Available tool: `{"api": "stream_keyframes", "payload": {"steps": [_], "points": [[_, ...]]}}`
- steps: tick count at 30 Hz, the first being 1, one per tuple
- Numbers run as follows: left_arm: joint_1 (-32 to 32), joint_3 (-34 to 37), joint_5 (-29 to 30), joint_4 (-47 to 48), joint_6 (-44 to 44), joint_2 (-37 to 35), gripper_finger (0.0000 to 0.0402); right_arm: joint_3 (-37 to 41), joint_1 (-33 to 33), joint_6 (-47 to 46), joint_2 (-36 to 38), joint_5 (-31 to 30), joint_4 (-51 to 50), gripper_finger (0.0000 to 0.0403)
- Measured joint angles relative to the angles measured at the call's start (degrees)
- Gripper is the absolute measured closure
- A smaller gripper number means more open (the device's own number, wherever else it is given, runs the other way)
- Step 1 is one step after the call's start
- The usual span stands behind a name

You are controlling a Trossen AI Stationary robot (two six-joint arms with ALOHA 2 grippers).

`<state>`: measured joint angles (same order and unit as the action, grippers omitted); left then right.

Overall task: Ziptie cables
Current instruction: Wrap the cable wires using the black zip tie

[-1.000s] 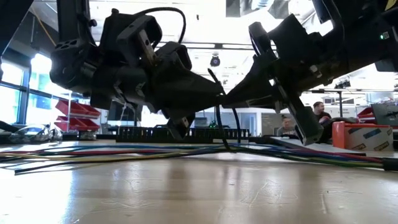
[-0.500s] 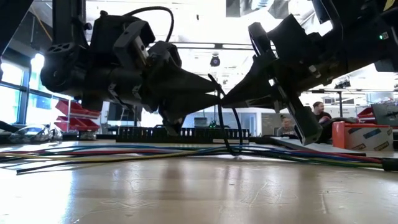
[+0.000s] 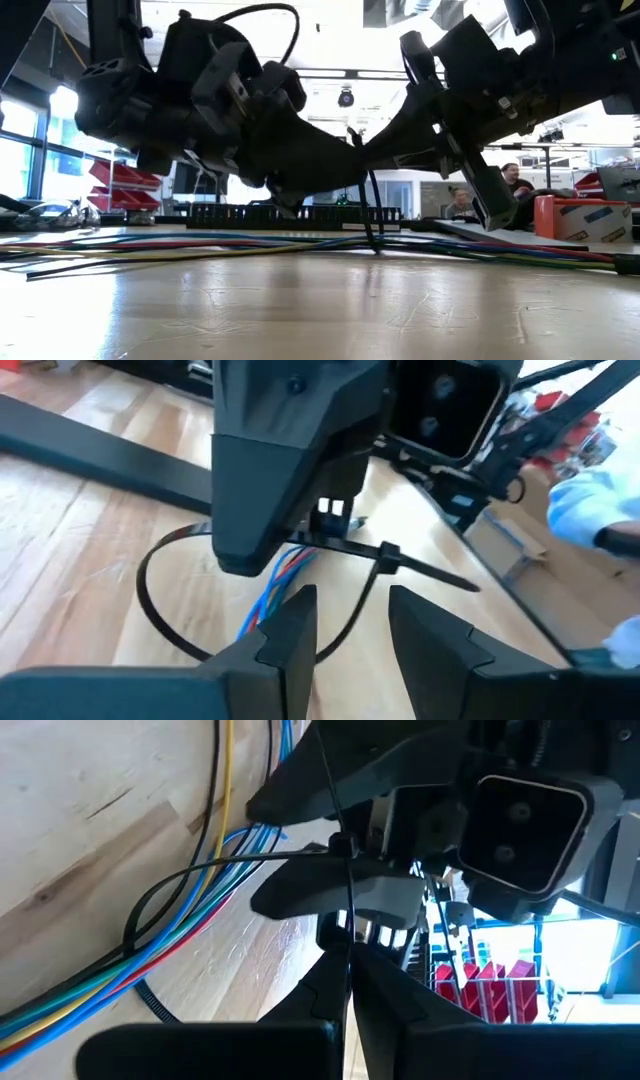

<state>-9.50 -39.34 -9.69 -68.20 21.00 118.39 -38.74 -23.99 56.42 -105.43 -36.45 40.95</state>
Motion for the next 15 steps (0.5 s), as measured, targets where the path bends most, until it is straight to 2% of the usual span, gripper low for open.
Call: {"api": "stream_keyframes", "payload": {"steps": [10, 15], "points": [[-0.07, -0.16, 1.67, -1.42, -1.62, 0.00, 0.0294, 0.00, 0.00, -1.05, 0.02, 0.00, 0.02, 0.0403], [-0.04, -0.18, 1.64, -1.75, -1.59, -0.01, 0.0337, 0.00, 0.02, -1.05, 0.02, 0.00, 0.00, 0.0403]]}}
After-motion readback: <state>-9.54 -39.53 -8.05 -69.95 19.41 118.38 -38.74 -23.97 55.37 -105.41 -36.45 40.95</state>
